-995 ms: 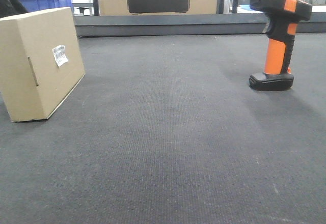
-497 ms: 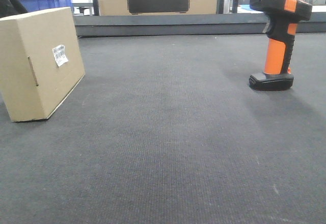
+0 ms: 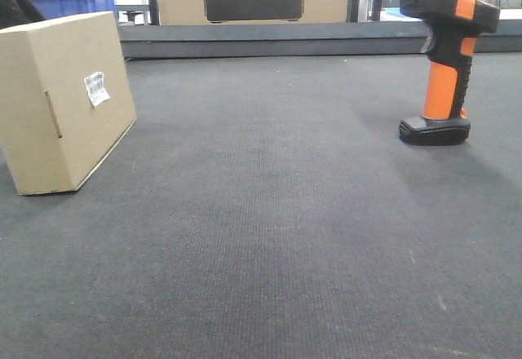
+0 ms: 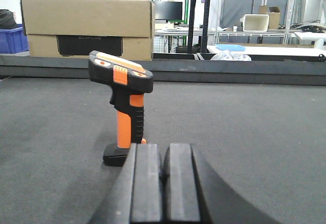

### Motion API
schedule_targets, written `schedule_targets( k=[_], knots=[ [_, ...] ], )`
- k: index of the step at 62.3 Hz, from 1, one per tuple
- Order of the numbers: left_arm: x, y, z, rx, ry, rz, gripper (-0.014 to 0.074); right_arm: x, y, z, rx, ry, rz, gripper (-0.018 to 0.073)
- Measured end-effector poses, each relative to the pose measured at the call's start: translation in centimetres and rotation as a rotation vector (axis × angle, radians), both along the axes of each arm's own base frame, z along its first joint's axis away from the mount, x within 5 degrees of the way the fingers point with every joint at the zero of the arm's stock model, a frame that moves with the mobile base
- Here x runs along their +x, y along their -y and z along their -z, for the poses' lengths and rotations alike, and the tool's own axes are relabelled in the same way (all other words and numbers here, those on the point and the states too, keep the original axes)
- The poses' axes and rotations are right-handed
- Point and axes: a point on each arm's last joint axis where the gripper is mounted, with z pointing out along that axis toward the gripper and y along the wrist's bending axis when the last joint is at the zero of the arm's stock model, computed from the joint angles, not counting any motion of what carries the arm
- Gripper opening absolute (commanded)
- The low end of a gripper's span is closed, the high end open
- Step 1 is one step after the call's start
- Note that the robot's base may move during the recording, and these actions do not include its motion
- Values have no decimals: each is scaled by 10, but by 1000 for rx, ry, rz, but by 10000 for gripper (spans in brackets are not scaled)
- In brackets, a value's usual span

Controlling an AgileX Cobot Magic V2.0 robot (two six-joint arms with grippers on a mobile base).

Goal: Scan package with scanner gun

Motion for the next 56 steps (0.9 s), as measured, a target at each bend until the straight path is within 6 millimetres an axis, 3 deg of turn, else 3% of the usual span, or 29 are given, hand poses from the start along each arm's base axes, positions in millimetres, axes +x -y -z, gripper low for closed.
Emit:
schedule_targets(
  k=[12, 21, 56],
  knots=[
    [9, 6, 36, 76, -116, 33, -111, 0, 0, 0, 0, 0, 0, -168],
    [17, 9, 61, 56, -68, 32, -111, 0, 0, 0, -2, 0, 0, -168],
    [18, 12, 58, -10, 8, 91, -111, 0, 0, 0, -2, 0, 0, -168]
  ],
)
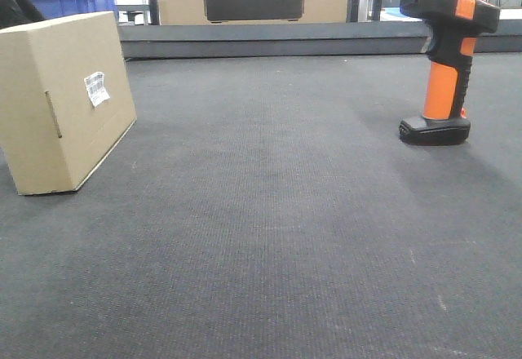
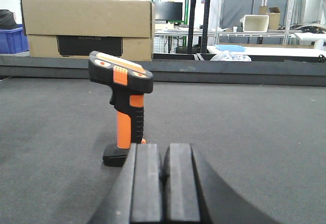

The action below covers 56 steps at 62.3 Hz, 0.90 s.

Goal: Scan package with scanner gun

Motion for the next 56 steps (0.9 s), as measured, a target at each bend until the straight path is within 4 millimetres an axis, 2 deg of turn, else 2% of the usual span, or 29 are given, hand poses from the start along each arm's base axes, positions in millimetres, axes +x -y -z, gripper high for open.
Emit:
schedule_targets(
  k=[56],
  knots=[
    [0, 0, -1, -2, 6, 0, -111, 0, 0, 0, -6, 0, 0, -168]
  ],
)
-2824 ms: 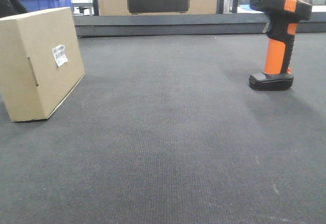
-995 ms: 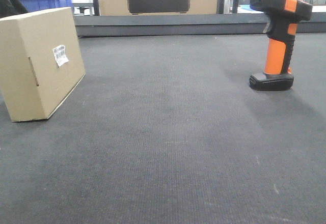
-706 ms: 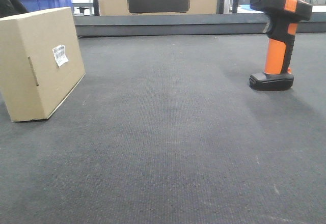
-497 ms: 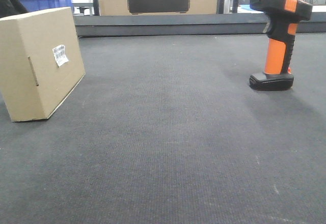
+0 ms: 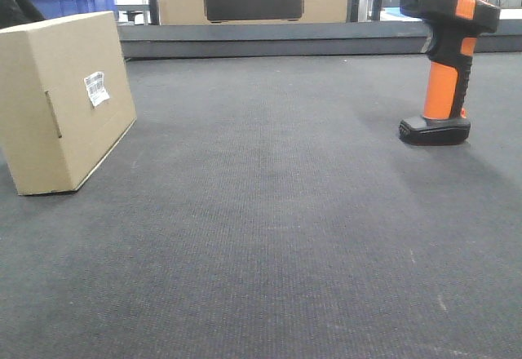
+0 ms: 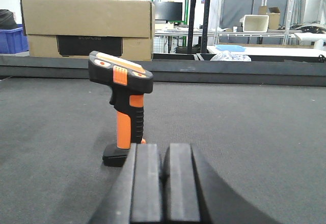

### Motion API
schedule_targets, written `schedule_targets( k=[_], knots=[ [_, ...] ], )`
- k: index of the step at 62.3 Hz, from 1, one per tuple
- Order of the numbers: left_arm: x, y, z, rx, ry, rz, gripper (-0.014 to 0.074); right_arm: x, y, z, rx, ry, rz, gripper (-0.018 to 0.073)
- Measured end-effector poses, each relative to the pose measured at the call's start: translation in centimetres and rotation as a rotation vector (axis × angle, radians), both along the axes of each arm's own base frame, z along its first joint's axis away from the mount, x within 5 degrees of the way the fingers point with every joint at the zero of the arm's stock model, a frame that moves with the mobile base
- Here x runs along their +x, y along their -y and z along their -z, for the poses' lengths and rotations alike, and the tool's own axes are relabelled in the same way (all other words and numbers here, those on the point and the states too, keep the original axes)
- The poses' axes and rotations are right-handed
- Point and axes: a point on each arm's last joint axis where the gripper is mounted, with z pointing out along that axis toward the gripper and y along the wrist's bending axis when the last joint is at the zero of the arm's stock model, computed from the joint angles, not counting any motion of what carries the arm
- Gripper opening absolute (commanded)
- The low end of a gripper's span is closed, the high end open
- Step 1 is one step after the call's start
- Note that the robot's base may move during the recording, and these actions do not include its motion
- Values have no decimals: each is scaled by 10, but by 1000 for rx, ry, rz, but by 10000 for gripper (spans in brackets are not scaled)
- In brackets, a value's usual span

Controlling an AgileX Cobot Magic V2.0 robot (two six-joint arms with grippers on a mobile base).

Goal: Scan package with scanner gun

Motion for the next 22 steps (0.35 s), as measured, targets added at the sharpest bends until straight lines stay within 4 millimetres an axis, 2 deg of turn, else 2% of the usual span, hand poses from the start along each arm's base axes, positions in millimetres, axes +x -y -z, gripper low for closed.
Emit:
schedule_targets(
  k=[22],
  knots=[
    [0, 0, 0, 0, 0, 0, -111, 0, 0, 0, 0, 0, 0, -168]
  ],
)
